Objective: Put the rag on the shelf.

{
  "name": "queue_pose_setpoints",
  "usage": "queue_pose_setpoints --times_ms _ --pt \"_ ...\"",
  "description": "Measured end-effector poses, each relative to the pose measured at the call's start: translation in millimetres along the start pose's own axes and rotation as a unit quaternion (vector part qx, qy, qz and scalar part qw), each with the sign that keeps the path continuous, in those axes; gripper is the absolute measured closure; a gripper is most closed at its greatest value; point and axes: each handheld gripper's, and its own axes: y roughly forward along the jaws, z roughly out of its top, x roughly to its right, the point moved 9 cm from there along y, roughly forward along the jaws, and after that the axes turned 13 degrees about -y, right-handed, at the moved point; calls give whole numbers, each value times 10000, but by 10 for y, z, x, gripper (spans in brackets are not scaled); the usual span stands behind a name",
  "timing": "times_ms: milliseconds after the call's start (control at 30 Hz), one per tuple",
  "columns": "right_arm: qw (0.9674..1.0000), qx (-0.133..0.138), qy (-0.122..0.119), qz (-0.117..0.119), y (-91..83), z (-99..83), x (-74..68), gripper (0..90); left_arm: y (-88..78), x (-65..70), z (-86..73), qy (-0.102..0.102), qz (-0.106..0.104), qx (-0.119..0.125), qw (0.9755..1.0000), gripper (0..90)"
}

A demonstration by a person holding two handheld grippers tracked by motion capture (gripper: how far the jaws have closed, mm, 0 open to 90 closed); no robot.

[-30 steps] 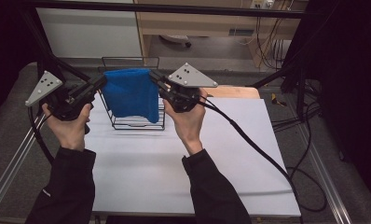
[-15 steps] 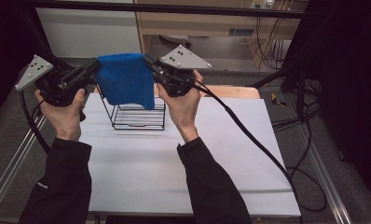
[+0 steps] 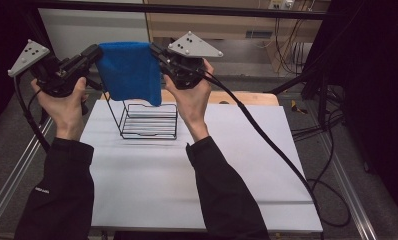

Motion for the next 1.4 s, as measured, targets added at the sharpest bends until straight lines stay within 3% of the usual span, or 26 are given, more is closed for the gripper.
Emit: queue_pose_setpoints --times_ms 433,800,1000,1167,1400 --pt "10000 37 -30 -84 248 104 184 873 218 -136 157 36 118 74 9999 856" --pt "9998 -101 -104 -139 456 6 362 872 449 -277 169 87 247 7 9997 856" --pt "9996 -225 -84 -157 543 -78 441 872 543 -343 110 42 253 -16 9997 856" --pt "9992 -316 -209 -136 606 -165 446 871 588 -425 40 8 322 -77 9994 856" --pt "9988 -430 -229 -72 651 -293 440 871 600 -493 -79 113 348 -191 9991 856"
